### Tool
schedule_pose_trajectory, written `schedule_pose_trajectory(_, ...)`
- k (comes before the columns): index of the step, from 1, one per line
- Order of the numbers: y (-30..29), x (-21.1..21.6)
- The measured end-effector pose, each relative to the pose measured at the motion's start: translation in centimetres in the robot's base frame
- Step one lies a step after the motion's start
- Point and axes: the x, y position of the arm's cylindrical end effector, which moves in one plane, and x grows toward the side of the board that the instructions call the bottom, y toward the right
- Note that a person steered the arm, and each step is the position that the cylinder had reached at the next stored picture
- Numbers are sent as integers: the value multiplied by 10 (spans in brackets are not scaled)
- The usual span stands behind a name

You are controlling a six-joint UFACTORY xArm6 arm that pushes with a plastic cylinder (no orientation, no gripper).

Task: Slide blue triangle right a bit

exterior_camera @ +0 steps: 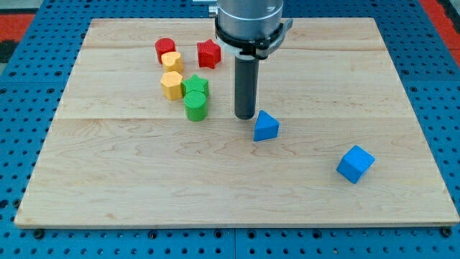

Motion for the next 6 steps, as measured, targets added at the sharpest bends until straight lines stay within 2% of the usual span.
schedule_pose_trajectory(1,37,30)
schedule_pose_trajectory(2,37,77)
schedule_pose_trajectory(3,19,70)
schedule_pose_trajectory(4,-37,118)
schedule_pose_trajectory(5,11,143)
schedule_pose_trajectory(6,16,120)
